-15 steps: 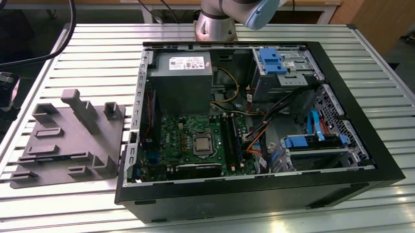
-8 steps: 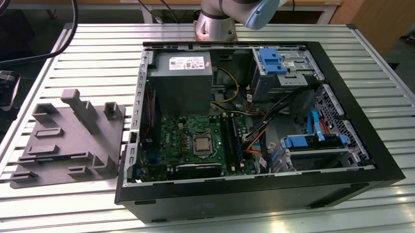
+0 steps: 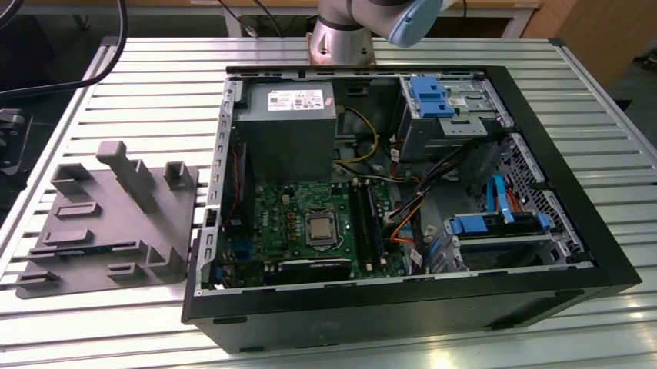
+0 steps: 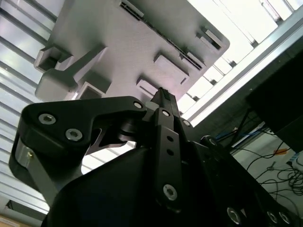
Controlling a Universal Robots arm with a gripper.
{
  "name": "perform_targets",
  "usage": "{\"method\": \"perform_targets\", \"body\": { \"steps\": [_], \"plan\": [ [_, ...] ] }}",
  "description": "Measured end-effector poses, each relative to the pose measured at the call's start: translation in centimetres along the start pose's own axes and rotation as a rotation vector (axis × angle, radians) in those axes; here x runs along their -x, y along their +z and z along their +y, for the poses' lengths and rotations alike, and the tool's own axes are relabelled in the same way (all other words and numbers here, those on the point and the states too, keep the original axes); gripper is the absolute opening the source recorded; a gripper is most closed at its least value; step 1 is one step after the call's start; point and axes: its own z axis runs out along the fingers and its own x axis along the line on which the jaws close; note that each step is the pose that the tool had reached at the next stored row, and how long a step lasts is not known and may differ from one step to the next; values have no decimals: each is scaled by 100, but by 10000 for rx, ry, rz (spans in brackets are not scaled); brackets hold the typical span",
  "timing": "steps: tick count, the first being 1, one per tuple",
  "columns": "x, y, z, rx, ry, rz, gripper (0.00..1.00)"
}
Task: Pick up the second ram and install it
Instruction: 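Pick up the second ram and move it above second insertion slot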
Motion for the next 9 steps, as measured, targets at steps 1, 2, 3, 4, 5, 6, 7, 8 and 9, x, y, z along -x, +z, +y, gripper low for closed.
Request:
{"method": "perform_targets", "body": {
  "steps": [1,2,3,4,5,6,7,8,9],
  "plan": [
    [0,0,0,2,-121,6,11],
    [0,0,0,5,-234,11,11],
    [0,0,0,8,-358,16,11],
    [0,0,0,11,-483,21,11],
    [0,0,0,14,-598,27,11],
    [0,0,0,17,-712,32,11],
    [0,0,0,20,-828,37,11],
    [0,0,0,22,-960,43,11],
    [0,0,0,25,-1083,48,11]
  ]
}}
